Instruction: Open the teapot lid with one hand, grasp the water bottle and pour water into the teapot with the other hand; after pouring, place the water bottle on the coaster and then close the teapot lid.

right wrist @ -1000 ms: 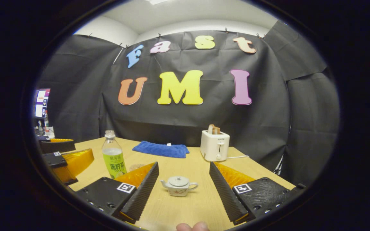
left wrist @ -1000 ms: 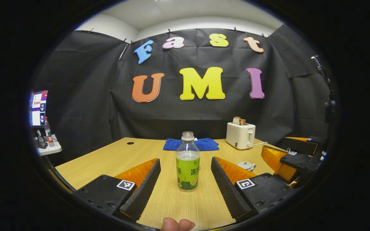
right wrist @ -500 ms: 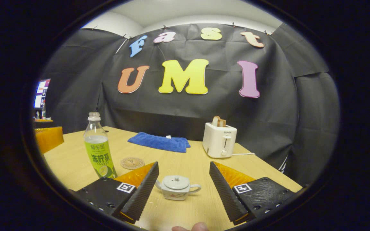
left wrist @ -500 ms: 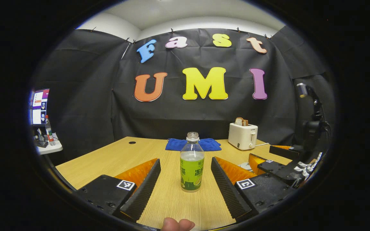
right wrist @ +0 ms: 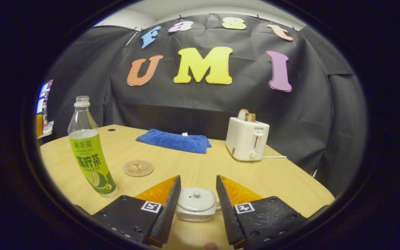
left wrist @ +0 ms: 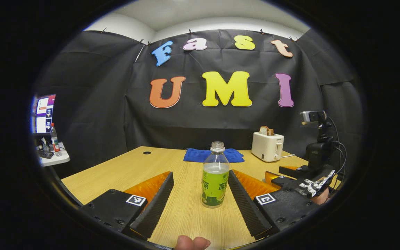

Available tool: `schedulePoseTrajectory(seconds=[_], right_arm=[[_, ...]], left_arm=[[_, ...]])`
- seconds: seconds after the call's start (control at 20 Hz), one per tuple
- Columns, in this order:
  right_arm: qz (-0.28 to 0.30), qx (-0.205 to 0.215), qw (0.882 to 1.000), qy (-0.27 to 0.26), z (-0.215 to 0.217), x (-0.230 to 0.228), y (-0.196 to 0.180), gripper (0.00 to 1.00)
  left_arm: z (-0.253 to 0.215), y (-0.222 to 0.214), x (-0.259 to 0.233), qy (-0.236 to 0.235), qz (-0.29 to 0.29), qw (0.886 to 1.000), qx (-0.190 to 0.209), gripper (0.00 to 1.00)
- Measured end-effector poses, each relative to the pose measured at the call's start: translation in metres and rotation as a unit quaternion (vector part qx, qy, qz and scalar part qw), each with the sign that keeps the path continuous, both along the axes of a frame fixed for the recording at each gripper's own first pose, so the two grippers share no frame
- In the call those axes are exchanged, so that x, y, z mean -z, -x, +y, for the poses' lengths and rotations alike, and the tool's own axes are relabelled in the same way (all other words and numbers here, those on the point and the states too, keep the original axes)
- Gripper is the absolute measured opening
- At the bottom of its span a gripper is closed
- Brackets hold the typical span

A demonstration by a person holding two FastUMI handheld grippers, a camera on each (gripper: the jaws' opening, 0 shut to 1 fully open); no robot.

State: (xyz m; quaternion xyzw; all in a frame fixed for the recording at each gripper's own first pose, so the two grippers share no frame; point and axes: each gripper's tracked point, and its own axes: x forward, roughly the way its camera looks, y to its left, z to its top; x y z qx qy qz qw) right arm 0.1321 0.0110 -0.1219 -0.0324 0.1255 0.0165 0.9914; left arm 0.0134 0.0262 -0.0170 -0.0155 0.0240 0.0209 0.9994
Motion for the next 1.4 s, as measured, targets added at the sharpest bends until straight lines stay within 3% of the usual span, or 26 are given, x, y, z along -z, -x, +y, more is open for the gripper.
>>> schedulePoseTrajectory(seconds=[0.1, 0.2, 0.3, 0.35, 0.45, 0.5, 0.8, 1.0, 1.4], right_arm=[[0.000, -0.004, 1.000, -0.006, 0.004, 0.000, -0.002, 0.46], [0.001, -0.001, 1.000, -0.006, 0.005, 0.001, -0.003, 0.35], [0.001, 0.006, 1.000, -0.006, 0.001, 0.003, -0.003, 0.10], [0.002, 0.006, 1.000, -0.009, 0.002, 0.005, -0.003, 0.06], [0.004, 0.001, 1.000, -0.015, 0.002, 0.003, -0.004, 0.06], [0.005, 0.001, 1.000, -0.016, 0.003, 0.003, -0.004, 0.00], [-0.021, -0.012, 0.999, -0.042, -0.002, -0.025, -0.006, 0.00], [-0.039, -0.019, 0.998, -0.053, -0.011, -0.051, 0.009, 0.00], [-0.031, -0.029, 0.997, -0.061, -0.023, -0.063, 0.036, 0.00]], left_arm=[[-0.001, 0.000, 0.002, 0.000, 0.003, 1.000, 0.001, 0.99], [-0.001, 0.001, 0.002, 0.000, 0.003, 1.000, 0.002, 0.99], [0.000, 0.000, 0.002, -0.001, 0.003, 1.000, 0.001, 0.99], [-0.001, -0.001, 0.003, 0.000, 0.003, 1.000, 0.001, 0.99], [0.000, -0.002, 0.004, 0.004, 0.004, 1.000, 0.002, 0.99], [0.000, -0.003, 0.006, 0.006, 0.006, 1.000, 0.003, 0.98], [-0.009, -0.013, 0.024, 0.032, 0.029, 0.999, 0.027, 0.99], [-0.027, -0.028, 0.047, 0.043, 0.061, 0.996, 0.056, 0.99], [-0.030, -0.068, 0.089, 0.034, 0.104, 0.992, 0.061, 0.99]])
